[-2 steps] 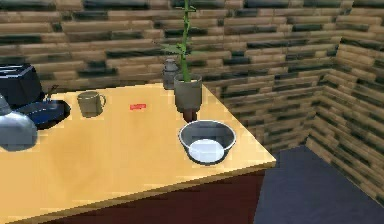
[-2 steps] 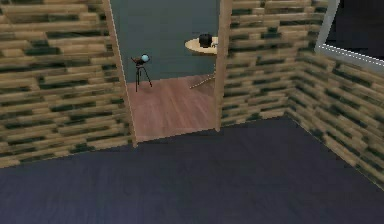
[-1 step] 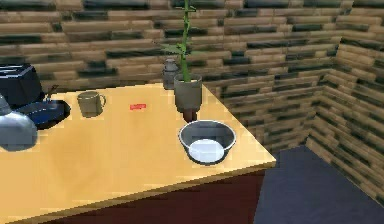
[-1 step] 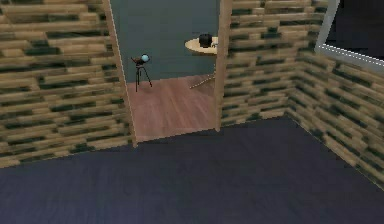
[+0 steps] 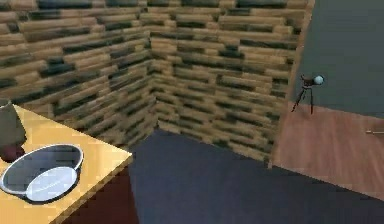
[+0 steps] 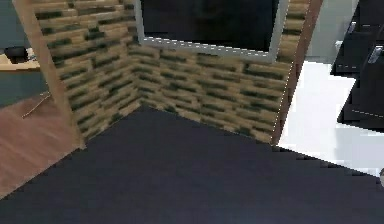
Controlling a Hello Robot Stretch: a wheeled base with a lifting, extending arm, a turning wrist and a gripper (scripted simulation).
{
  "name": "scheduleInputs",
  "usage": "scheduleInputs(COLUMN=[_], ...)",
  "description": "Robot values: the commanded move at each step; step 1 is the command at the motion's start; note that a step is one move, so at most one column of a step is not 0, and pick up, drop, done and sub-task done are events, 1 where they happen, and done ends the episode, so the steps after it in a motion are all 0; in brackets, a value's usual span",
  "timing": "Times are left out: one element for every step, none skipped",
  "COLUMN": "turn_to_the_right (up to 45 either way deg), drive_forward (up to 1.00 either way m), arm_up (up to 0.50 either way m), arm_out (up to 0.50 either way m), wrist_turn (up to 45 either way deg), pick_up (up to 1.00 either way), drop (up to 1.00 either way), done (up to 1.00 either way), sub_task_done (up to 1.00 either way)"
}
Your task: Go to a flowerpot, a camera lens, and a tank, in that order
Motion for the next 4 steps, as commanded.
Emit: scheduleInputs(turn_to_the_right=[45.0, 0.0, 0.0, -15.0], drive_forward=[0.00, 1.00, 0.55, 0.00], arm_up=[0.00, 0.00, 0.00, 0.00], arm_out=[0.00, 0.00, 0.00, 0.00], wrist_turn=[0.0, 0.0, 0.0, 0.0], pick_up=[0.00, 0.00, 0.00, 0.00], drop=[0.00, 0.00, 0.00, 0.00], done=[0.00, 0.00, 0.00, 0.00], sub_task_done=[0.00, 0.00, 0.00, 0.00])
